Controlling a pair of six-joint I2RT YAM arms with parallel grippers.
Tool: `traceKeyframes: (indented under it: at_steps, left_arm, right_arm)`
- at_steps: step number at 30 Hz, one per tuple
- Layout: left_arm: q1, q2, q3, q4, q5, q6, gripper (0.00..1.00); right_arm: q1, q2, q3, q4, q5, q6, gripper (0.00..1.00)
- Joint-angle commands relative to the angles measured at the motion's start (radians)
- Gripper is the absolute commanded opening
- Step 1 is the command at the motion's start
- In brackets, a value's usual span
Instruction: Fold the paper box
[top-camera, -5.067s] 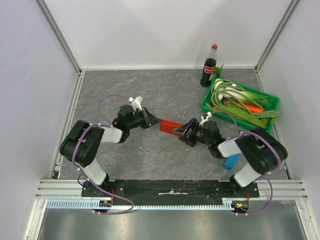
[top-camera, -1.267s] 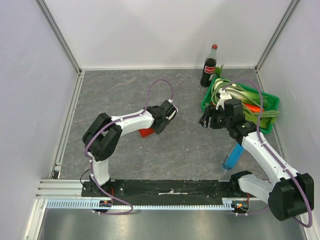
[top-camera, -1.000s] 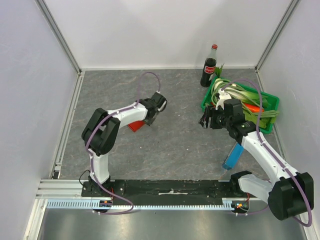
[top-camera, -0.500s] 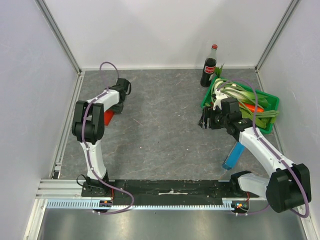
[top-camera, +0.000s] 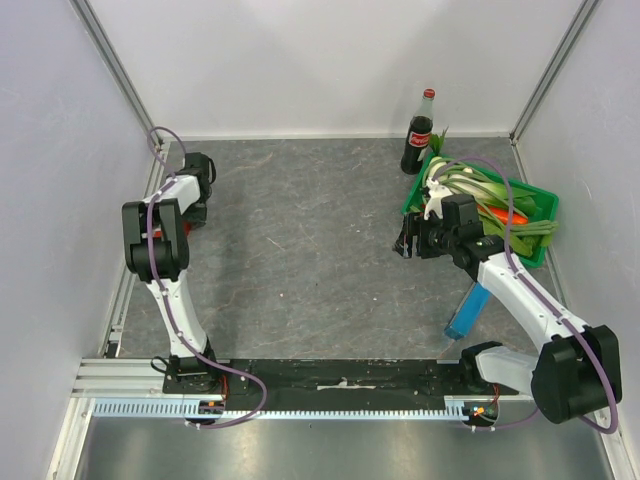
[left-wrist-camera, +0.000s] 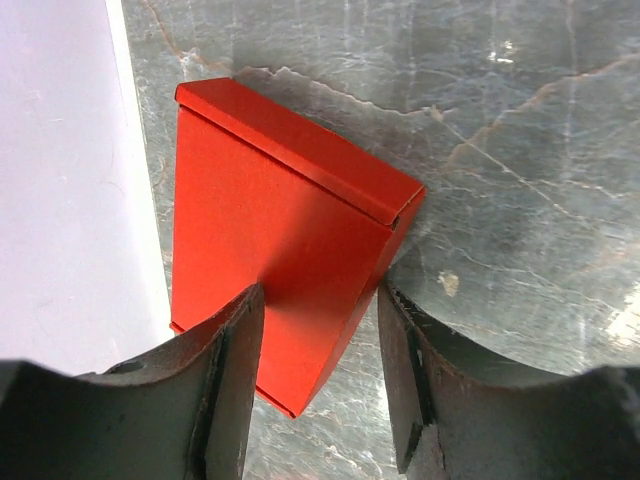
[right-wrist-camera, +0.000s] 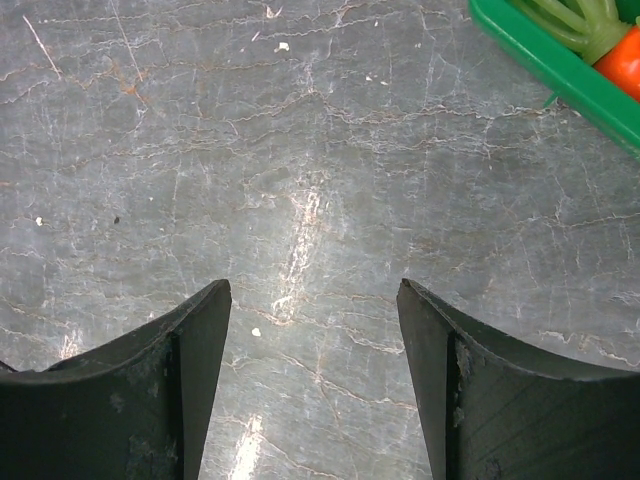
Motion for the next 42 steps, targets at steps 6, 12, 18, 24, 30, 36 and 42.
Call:
traceKeyframes:
  at_steps: [6, 12, 18, 24, 30, 36, 42]
  left_arm:
    - [0.03, 0.013, 0.017, 0.031, 0.013, 0.03, 0.56]
    - [0.064, 0.055, 0.094, -0.02, 0.002, -0.052, 0.57]
    - [0.068, 0.081, 0.169, -0.044, 0.013, -0.078, 0.56]
    - [0.073, 0.108, 0.209, -0.055, 0.037, -0.101, 0.57]
    - [0.073, 0.001, 0.232, -0.087, 0.036, -0.165, 0.71]
    - [0.018, -0.369, 0.207, -0.109, 0.294, -0.262, 0.75]
    - [-0.06, -0.855, -0.2, 0.41, 1.055, -0.51, 0.75]
  right_arm:
    - [-0.003, 0.01, 0.029, 0.0, -0.026, -0.015, 0.75]
    - [-0.003, 0.001, 0.02, 0.001, -0.016, -0.018, 0.75]
    - [-0.003, 0.014, 0.023, -0.002, -0.019, -0.016, 0.75]
    - [-0.003, 0.024, 0.023, -0.002, -0.019, -0.012, 0.75]
    - [-0.003, 0.022, 0.015, -0.008, -0.004, -0.004, 0.75]
    - [-0.003, -0.048, 0.06, -0.083, 0.168, 0.005, 0.74]
    - [-0.006, -0.223, 0.138, -0.183, 0.354, -0.021, 0.83]
